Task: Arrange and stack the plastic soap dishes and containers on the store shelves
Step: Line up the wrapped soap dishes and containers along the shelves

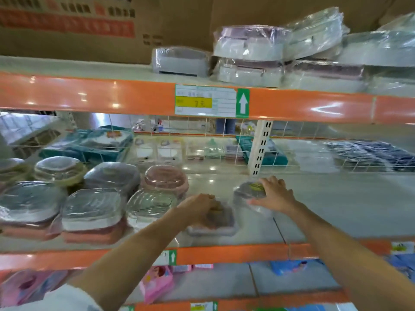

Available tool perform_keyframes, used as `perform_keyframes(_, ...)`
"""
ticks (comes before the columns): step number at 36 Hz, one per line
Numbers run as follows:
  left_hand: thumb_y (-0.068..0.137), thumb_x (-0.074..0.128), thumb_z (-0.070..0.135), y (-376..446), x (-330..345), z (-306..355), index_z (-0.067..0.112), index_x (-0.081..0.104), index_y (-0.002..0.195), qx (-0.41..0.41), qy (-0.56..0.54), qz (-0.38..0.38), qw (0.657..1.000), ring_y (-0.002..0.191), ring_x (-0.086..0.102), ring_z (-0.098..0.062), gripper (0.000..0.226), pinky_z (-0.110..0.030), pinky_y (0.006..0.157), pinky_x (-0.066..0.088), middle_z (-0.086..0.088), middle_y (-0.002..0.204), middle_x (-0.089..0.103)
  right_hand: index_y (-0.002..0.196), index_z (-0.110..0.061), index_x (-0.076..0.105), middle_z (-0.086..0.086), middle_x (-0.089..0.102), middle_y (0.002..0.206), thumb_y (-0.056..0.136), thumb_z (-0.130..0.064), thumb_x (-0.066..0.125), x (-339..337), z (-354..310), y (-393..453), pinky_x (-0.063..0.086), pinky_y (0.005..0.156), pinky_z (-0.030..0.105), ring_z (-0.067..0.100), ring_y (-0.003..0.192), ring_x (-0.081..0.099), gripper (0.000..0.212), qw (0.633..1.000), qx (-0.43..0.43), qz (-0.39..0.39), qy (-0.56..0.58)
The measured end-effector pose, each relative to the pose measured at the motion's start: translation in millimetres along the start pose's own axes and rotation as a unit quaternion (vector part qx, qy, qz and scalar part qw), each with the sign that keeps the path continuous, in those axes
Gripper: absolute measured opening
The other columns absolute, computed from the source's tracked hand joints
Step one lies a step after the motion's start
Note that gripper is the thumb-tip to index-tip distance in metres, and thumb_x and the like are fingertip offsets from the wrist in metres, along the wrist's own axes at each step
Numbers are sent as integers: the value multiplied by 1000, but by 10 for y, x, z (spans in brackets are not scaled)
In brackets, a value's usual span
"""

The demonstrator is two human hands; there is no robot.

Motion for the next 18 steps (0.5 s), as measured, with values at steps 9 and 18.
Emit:
perform_keyframes(9, 76, 71, 50, 45, 95, -71, 21, 57, 128, -16, 14, 23, 1000, 110, 59, -27, 61, -37, 91, 49, -7, 125, 60, 143, -26, 32, 2, 29, 148, 73, -51, 75, 263, -460, 509, 33, 105, 45, 30, 132, 28, 86, 995, -20, -46, 82)
perform_keyframes(18, 69, 79, 43, 18, 94, -104, 22, 52, 135, -14, -37, 47, 998, 116, 57, -25, 74, -36, 97, 45, -2, 133, 57, 136, -22, 47, 9, 47, 137, 86, -17, 62, 343, -906, 757, 45, 91, 33, 23, 113, 52, 53, 959, -72, -151, 228)
Point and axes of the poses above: each hand's wrist, its own y-axis towards the middle knuckle, its own x-axis out of the palm, z = x × y, the point moved 3 cm from there along y, towards the middle knuckle
